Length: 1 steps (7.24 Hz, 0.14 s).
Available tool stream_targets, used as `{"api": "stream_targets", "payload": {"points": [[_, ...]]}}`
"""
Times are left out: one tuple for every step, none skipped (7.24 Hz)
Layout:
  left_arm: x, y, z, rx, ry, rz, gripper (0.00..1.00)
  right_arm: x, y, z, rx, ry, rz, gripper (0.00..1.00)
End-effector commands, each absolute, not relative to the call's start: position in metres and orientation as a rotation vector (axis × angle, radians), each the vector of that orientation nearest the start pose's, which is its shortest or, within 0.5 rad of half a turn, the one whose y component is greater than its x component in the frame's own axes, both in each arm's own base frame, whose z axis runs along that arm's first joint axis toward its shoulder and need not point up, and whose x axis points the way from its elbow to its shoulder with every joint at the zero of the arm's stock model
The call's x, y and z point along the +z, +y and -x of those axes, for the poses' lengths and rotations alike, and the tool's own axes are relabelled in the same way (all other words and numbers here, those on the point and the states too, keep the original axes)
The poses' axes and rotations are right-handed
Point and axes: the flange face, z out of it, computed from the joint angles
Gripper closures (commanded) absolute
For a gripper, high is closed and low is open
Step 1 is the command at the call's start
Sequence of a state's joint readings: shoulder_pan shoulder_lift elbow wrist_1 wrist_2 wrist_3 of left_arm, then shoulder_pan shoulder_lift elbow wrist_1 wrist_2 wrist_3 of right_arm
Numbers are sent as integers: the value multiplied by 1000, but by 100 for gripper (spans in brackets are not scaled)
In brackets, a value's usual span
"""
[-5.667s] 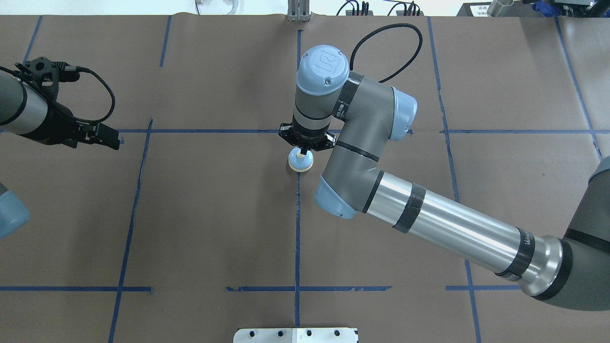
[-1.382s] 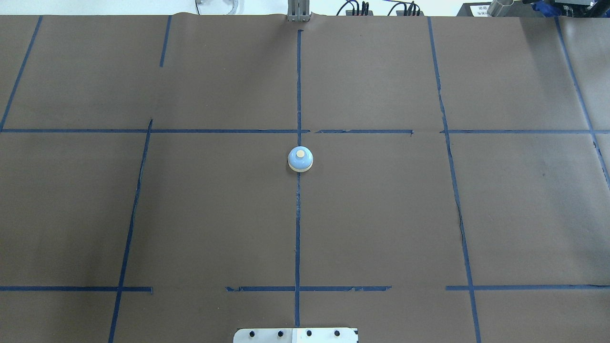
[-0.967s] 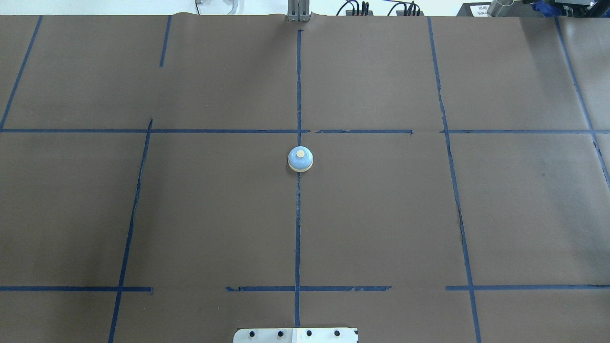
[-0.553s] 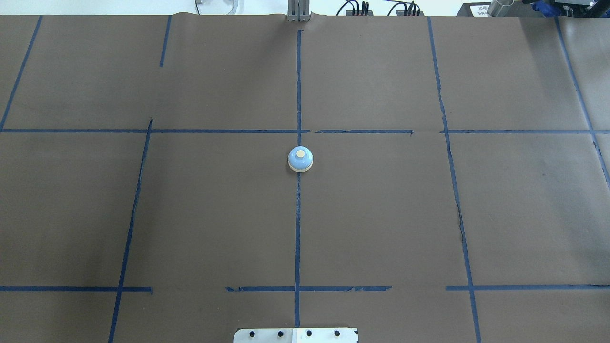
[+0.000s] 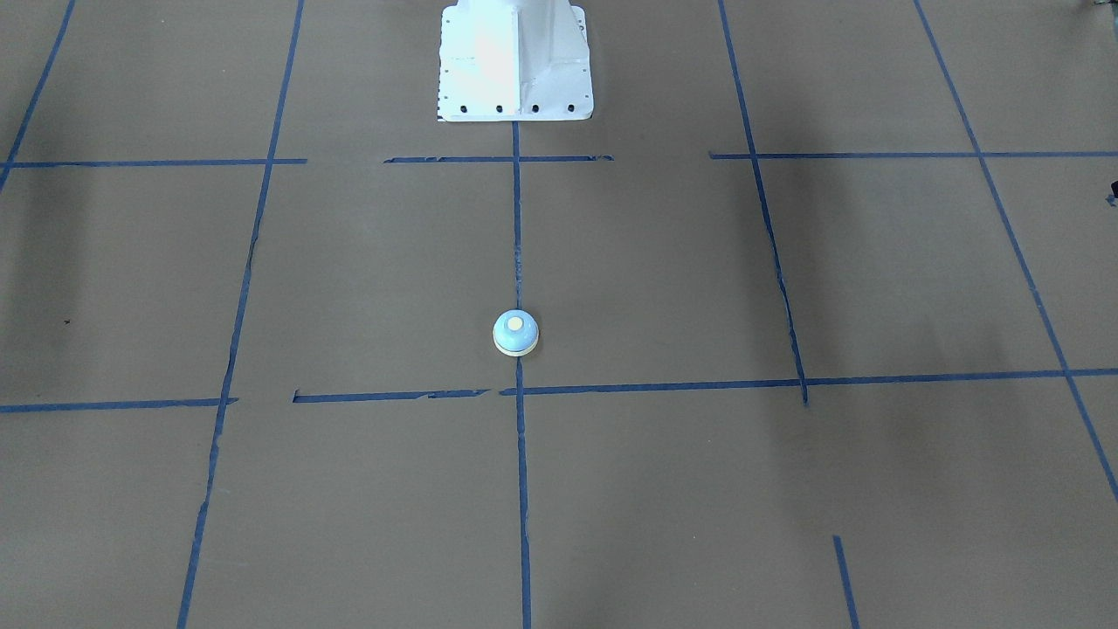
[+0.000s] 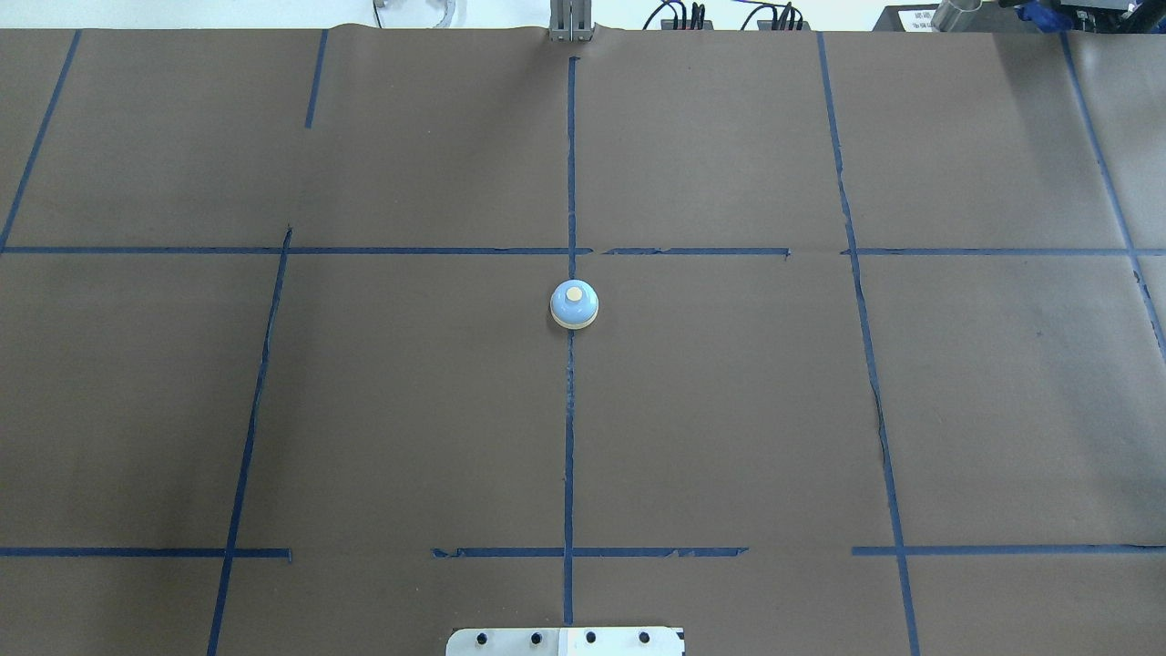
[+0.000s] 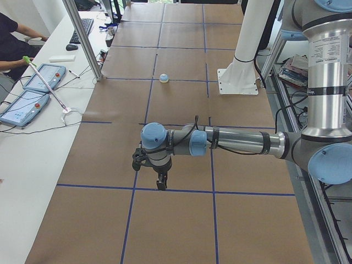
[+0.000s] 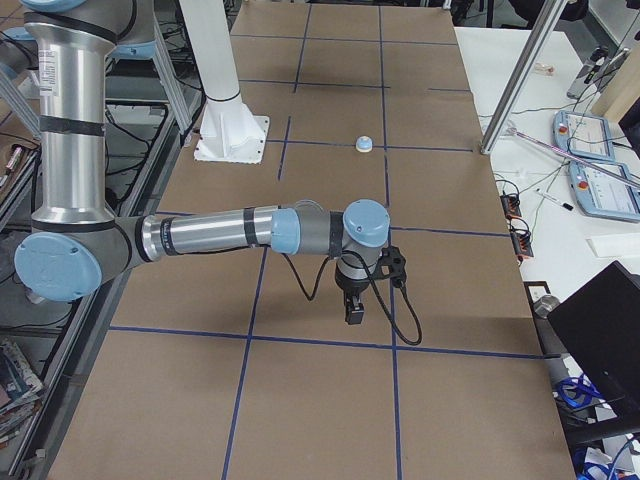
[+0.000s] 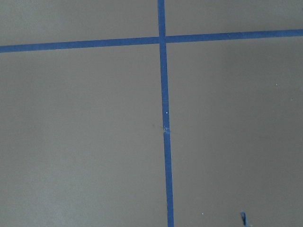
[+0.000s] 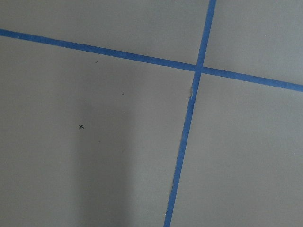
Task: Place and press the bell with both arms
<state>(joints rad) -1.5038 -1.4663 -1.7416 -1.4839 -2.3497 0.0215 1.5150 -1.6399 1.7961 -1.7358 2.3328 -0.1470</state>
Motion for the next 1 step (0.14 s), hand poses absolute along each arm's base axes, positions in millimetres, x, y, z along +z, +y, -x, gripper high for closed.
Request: {"api": "stream_targets", "payload": {"points": [[616, -449, 33, 86, 783, 12, 0, 600, -460, -37, -189, -767, -19, 0]]}}
